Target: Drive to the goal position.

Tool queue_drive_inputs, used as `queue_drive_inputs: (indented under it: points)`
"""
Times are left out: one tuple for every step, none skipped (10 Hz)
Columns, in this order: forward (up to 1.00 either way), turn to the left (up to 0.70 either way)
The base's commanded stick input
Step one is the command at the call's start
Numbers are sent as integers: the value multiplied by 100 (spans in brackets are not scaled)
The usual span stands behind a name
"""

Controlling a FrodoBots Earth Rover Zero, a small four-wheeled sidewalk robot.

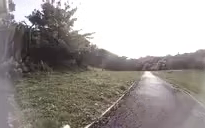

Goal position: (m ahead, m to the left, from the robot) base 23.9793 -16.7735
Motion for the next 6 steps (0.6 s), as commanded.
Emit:
queue_drive_inputs:
  points:
    - [70,0]
    - [70,0]
    - [70,-3]
    - [70,-9]
    - [70,-26]
    - [70,-35]
